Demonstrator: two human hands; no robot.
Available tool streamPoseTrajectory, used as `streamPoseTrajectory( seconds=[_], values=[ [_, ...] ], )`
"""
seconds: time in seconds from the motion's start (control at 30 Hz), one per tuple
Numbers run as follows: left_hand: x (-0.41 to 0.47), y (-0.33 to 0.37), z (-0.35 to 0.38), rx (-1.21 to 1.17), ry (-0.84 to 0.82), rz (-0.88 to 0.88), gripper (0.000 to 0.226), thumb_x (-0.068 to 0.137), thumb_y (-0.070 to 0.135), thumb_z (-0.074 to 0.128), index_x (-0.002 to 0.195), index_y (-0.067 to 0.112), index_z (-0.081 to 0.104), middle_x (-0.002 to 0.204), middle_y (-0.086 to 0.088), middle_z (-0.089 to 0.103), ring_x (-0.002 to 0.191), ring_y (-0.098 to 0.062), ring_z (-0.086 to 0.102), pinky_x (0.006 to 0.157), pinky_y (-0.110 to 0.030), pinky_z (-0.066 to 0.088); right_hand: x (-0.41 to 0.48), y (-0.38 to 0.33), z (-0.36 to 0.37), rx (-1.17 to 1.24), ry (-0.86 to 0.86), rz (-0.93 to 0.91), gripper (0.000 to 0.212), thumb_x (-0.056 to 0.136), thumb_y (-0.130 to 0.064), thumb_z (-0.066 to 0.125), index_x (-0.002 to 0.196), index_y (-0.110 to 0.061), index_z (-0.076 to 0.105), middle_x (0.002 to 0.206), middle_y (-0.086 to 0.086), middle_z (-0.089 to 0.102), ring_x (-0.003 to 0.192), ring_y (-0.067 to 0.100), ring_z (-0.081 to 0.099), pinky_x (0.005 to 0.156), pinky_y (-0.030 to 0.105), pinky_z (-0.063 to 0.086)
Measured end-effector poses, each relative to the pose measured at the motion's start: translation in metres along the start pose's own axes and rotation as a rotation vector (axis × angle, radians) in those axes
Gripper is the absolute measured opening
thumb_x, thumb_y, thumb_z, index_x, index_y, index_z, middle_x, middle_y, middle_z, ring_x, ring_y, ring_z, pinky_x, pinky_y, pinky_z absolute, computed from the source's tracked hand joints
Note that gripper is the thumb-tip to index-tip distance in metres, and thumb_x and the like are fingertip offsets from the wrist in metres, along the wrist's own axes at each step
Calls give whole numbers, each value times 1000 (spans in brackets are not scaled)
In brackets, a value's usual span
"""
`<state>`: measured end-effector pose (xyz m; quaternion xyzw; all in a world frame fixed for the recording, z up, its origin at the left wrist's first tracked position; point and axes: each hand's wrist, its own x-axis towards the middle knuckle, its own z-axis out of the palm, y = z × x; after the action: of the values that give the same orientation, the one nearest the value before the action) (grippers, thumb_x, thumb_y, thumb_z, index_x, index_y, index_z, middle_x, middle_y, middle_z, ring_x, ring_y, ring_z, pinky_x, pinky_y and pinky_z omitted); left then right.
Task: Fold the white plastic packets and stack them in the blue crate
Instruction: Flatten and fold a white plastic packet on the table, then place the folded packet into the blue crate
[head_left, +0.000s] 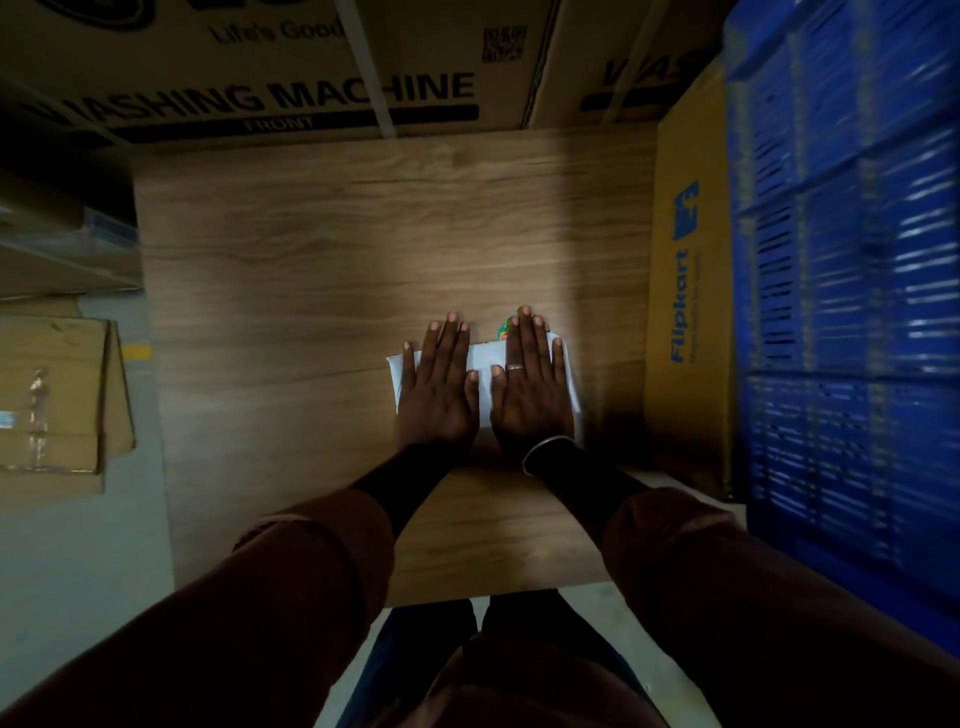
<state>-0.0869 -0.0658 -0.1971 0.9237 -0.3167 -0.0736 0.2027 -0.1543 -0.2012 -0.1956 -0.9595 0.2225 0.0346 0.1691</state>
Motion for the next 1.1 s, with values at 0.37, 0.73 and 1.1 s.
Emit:
streamPoseTrajectory(
  seconds=[0.37,0.73,1.1],
  values=[
    [9,-2,-27,-9,-200,-28,56,103,45,36,151,16,40,167,-3,26,155,-23,22,127,-53,10,-4,-14,-19,-52,-30,-5,54,102,-28,37,152,-5,32,164,15,22,153,28,18,124,47,13],
    [45,13,-139,-47,-288,-134,28,92,34,69,116,22,59,110,-7,72,107,-29,66,87,-36,46,25,-57,-114,-153,-44,-157,31,86,-22,36,96,-14,64,90,9,68,89,32,64,87,40,50],
    [115,16,-329,-93,-38,7,22,92,15,65,111,20,75,105,-5,76,93,-22,69,78,-32,51,81,-127,-285,-53,211,-175,21,96,-23,55,113,-14,64,112,12,69,108,32,62,93,39,46]
  ],
)
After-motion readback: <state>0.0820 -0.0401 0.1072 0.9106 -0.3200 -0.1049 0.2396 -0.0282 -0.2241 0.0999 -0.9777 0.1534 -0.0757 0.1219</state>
